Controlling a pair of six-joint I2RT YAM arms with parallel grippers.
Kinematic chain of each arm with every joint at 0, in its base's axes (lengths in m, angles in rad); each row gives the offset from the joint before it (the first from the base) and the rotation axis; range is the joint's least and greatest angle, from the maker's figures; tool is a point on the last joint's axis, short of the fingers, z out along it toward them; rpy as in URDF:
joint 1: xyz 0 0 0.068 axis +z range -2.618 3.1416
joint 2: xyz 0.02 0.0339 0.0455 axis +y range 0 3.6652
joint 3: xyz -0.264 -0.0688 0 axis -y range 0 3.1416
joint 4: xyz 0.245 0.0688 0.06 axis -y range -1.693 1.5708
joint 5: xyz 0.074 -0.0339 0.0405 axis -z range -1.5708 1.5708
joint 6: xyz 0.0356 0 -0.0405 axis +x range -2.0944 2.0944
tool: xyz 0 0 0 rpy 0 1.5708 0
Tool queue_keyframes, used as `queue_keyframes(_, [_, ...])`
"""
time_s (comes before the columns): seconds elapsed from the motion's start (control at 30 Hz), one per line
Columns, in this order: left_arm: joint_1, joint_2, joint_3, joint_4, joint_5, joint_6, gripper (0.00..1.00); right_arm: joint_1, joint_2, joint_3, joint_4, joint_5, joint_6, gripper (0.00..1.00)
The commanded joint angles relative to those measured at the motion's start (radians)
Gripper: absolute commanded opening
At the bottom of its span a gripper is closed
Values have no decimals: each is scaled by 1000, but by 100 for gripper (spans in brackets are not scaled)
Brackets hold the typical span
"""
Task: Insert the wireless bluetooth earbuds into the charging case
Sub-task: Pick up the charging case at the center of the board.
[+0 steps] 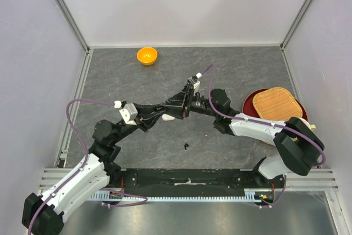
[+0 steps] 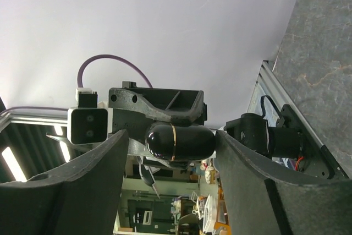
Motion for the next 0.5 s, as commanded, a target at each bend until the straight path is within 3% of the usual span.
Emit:
queue_keyframes(0.0, [1, 3, 0, 62, -24, 17, 2, 6, -2, 17, 57, -16, 24, 71])
queue_keyframes(0.17, [1, 3, 0, 62, -36, 8, 2, 12, -7, 26, 43, -19, 15, 68])
queue_keyframes(0.47, [1, 3, -2, 65, 11, -11, 3, 14, 1, 32, 48, -26, 12, 45])
